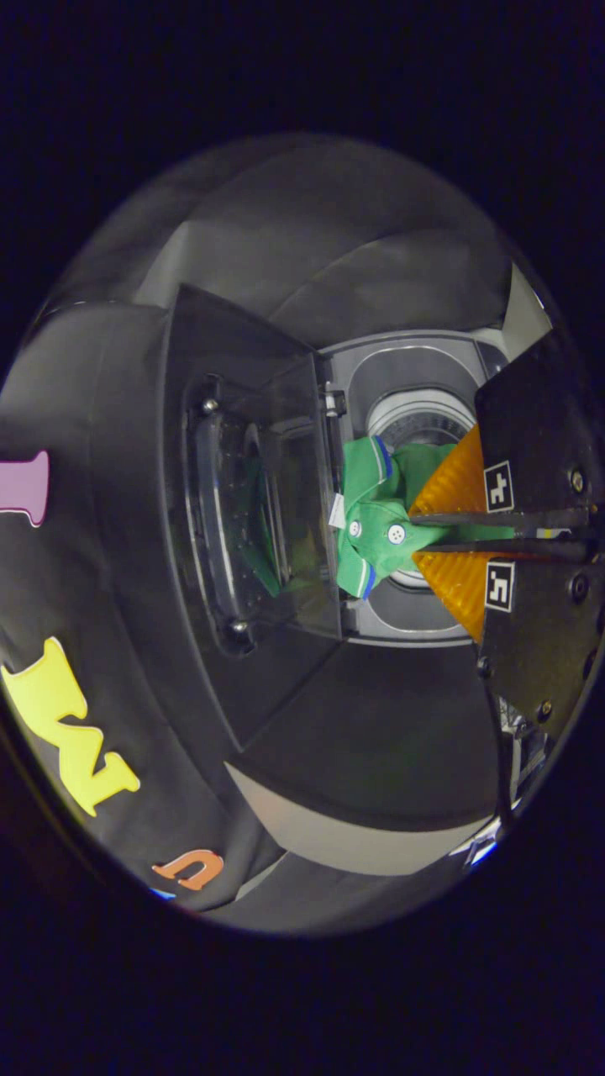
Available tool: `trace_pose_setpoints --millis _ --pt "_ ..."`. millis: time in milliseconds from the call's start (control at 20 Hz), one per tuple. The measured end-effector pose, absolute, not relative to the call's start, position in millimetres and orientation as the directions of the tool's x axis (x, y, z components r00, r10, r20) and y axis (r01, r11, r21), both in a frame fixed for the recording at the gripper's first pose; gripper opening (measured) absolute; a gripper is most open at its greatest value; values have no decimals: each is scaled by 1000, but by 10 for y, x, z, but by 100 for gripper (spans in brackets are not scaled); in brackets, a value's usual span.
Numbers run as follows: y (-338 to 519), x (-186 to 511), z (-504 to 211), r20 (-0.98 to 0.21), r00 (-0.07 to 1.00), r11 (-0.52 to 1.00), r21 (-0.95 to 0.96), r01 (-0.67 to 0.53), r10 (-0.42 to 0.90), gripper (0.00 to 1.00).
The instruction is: Put the clothes into the washing machine and then close the washing machine lid.
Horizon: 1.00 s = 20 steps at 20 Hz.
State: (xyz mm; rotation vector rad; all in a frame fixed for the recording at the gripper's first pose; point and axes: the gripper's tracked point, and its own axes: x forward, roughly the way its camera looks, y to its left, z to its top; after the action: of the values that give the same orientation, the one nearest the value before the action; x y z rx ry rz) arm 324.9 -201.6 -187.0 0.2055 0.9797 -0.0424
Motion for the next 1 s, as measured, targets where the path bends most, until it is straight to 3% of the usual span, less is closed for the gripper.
trace_pose_setpoints --millis 550,1000 --pt "-2105 3339 -2848 -805 594 987 97 124 4 8" --pt "-2236 3366 -3483 -846 529 981 48 190 -62 8"
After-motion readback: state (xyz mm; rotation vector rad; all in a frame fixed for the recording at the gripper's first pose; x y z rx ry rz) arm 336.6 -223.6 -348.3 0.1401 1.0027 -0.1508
